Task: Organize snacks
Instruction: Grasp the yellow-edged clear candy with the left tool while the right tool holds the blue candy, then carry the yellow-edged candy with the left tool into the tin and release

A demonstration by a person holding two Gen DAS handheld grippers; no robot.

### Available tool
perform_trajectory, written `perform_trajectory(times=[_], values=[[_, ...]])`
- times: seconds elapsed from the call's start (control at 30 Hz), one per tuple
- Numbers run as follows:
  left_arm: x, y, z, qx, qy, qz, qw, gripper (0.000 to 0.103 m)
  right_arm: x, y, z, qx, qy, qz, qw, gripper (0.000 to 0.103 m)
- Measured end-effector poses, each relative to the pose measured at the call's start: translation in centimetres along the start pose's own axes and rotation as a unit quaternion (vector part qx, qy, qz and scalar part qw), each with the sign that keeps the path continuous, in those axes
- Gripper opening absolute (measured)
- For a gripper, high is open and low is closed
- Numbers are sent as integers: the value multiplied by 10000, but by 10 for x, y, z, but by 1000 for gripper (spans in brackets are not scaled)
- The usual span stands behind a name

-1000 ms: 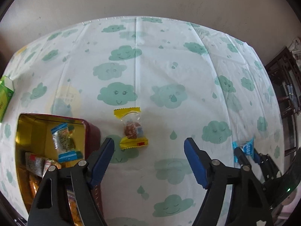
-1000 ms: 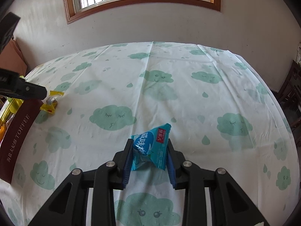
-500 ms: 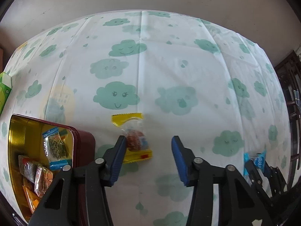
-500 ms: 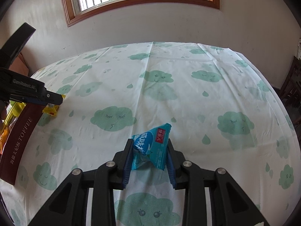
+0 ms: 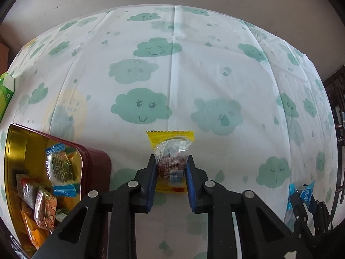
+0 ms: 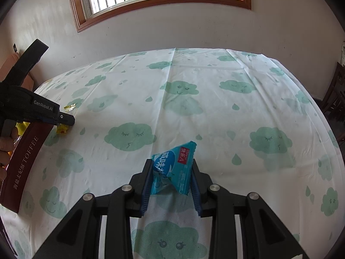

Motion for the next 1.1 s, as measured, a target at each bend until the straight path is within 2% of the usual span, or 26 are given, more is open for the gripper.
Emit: perform_trajectory(times=[0.47,0.77,0.97,1.1], values=[[-5,33,-37,-173,-226,-4,9996,21,0,-1,-1,5,23,-36,10000,32],[4,83,-68,-794,-524,279,9951,21,0,-1,-1,8,33,-50,10000,32],[19,117,-89,-1309,-639,520,9880,21,0,-1,-1,12,58,-85,9999,32],[31,123,-100,-1410,-600,559,9866,21,1,-1,-1,19,90,-130,9999,32]])
Point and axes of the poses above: each gripper's, at about its wrist camera, not at the fingertips, and y roughly against the way its jaws point, x to its left, z to its top, the point moved 7 cm from there along -y, roughly the way its jaws point, and after that the axes turned 7 degrees about x, right-handed, at the moved point
